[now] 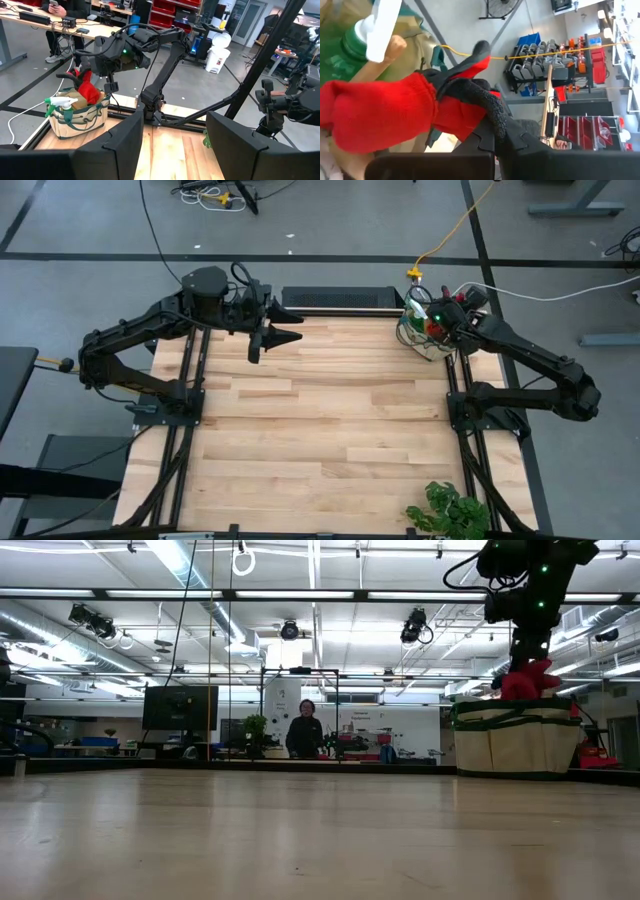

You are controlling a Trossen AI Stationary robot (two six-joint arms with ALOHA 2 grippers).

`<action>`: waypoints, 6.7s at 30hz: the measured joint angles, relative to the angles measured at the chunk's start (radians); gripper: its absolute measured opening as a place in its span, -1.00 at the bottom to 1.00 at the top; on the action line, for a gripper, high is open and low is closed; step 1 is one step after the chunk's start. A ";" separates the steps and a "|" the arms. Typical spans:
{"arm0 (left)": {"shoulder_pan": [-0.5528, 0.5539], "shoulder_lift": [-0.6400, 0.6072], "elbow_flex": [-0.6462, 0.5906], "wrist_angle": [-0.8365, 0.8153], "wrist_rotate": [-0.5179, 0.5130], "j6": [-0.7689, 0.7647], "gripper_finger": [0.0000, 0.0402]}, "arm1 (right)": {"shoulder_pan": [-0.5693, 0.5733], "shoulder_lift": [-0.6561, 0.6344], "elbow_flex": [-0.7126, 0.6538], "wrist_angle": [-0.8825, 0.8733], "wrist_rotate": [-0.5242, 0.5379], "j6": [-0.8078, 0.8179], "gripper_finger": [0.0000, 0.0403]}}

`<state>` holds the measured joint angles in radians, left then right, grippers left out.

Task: Pick & Place Garden tools in Gardening bag
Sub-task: Put the pair of gloves into the gardening bag, then return to Home Position

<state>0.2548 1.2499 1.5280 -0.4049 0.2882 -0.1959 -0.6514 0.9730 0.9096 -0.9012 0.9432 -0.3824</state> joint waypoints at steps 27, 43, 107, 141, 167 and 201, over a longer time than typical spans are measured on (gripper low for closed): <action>0.000 0.000 0.000 0.000 0.000 0.000 0.11 | -0.068 0.000 -0.014 0.097 -0.045 -0.042 -0.99; 0.000 0.000 0.000 0.000 0.000 0.000 0.11 | -0.075 0.000 -0.147 0.146 -0.044 -0.054 -0.99; 0.000 0.000 0.000 0.002 -0.084 0.050 0.11 | -0.073 -0.069 0.111 0.254 -1.030 0.172 -0.48; 0.000 0.000 0.000 0.004 -0.082 0.050 0.11 | 0.232 0.070 0.088 0.709 -1.118 0.324 -0.99; 0.000 0.000 0.000 0.005 -0.082 0.050 0.11 | 0.691 -0.153 -0.651 1.323 -1.032 0.340 -0.99; 0.000 0.000 0.000 0.008 -0.082 0.050 0.11 | 0.686 -0.694 -0.895 1.109 -1.031 0.310 -0.99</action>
<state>0.2546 1.2503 1.5280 -0.3971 0.2058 -0.1459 0.0341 0.2791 0.0151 0.2077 -0.0875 -0.0727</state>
